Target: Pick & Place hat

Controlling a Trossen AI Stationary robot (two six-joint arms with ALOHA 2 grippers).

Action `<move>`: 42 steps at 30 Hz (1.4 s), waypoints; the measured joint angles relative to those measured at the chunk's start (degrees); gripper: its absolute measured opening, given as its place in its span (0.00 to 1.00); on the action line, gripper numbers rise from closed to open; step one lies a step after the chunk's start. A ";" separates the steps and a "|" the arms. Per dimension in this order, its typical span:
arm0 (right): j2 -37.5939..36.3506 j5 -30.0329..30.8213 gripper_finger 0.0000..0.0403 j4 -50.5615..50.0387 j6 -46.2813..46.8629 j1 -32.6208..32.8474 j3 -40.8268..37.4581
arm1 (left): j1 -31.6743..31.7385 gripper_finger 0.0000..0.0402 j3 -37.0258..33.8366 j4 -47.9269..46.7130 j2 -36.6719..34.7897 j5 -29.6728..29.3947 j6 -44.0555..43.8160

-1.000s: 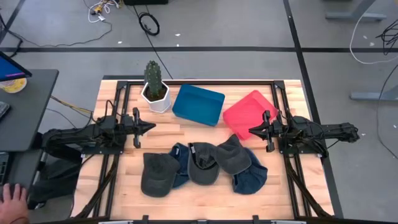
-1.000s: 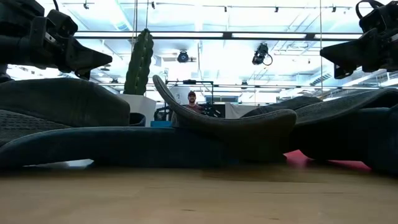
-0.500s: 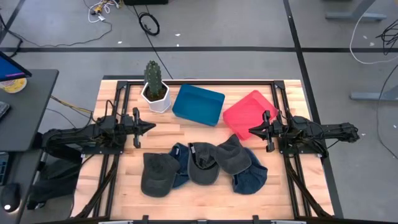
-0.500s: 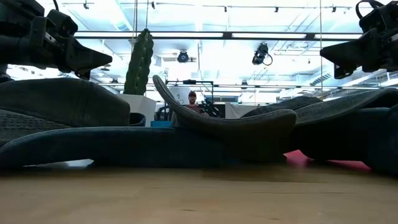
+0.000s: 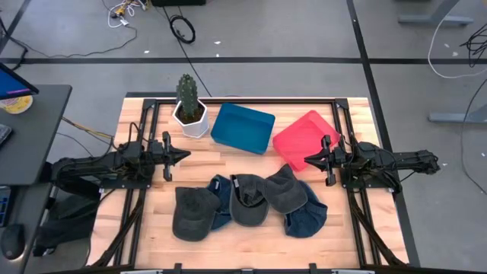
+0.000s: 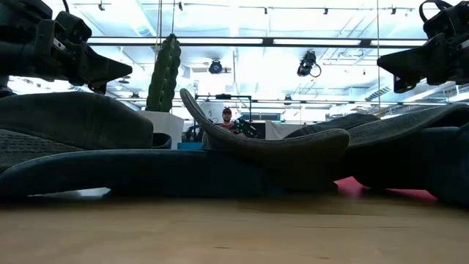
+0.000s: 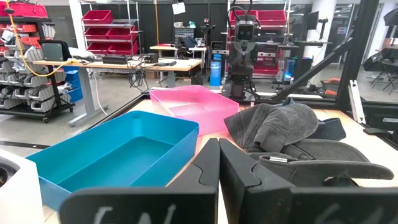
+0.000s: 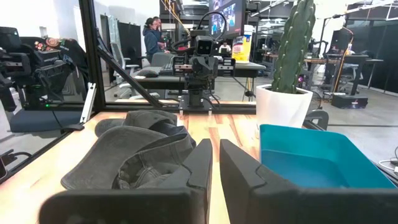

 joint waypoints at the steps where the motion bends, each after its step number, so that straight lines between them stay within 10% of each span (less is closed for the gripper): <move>1: 0.00 0.01 0.09 0.00 0.00 -0.01 0.00 | 0.00 0.01 -0.02 0.00 0.02 0.00 0.00; 29: 0.00 0.00 0.09 0.80 0.08 -0.02 0.00 | 0.00 0.01 0.00 0.00 0.00 0.00 0.05; 34: 0.00 -0.02 0.09 2.63 10.01 -0.01 0.00 | 0.00 0.01 0.00 0.75 0.02 -0.40 6.58; 42: 0.00 3.10 0.09 7.14 25.49 -0.02 0.00 | 0.00 0.01 0.00 4.65 0.04 -0.55 -7.76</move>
